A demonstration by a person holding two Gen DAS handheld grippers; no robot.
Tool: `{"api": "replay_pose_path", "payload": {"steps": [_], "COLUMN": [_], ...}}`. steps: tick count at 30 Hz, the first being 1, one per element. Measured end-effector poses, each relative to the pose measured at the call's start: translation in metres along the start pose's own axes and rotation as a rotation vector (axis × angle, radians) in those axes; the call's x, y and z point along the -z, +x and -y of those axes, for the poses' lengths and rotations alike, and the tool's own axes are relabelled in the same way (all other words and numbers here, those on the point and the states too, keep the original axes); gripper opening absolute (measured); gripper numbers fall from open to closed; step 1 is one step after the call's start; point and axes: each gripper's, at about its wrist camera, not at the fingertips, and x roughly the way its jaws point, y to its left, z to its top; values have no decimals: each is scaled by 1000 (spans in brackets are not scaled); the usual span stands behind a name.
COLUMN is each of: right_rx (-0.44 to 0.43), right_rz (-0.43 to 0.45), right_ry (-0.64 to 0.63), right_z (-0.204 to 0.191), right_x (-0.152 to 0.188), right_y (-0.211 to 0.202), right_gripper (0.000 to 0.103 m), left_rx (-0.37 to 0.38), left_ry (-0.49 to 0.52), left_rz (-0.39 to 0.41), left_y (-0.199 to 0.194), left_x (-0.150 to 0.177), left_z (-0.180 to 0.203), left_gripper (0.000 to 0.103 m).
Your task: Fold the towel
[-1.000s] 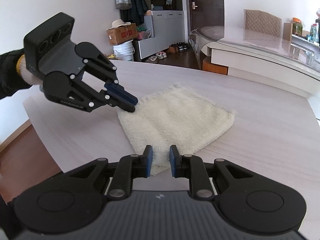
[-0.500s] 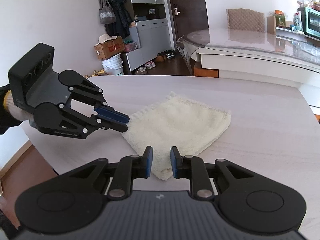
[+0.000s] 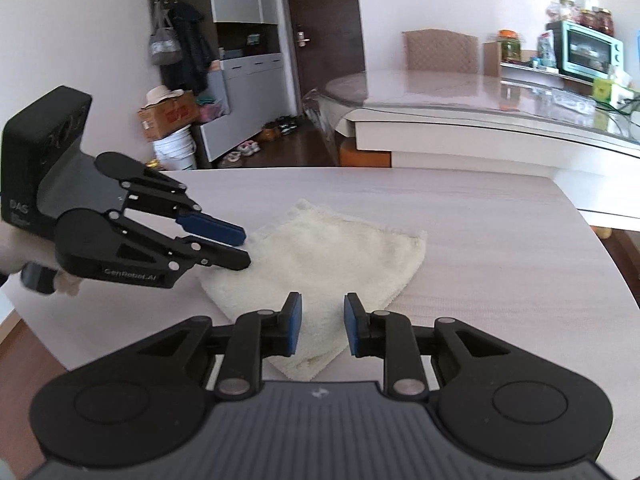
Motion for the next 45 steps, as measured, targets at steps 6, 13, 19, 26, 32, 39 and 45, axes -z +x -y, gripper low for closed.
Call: {"api": "replay_pose_path", "payload": {"steps": [6, 13, 19, 26, 32, 39, 45], "right_rx": [95, 165, 203, 226, 240, 254, 221], "right_rz": [2, -7, 0, -34, -58, -83, -86], "right_ry": [10, -28, -14, -37, -55, -79, -139], "right_z": [-5, -11, -7, -8, -6, -3, 1], "right_x": [1, 5, 2, 2, 0, -3, -13], "right_y": [3, 6, 5, 12, 16, 21, 33], "right_gripper": [44, 49, 52, 58, 61, 71, 70], "left_rx": [-41, -85, -98, -136, -149, -193, -252], "left_ry": [-80, -120, -135, -158, -185, -178, -218], "left_rz": [-1, 7, 8, 4, -9, -26, -28], "left_y": [0, 1, 1, 4, 7, 5, -4], "left_x": [3, 7, 8, 10, 10, 8, 14], "left_z": [1, 0, -2, -3, -6, 2, 15], "left_gripper": [55, 73, 78, 93, 97, 97, 97]}}
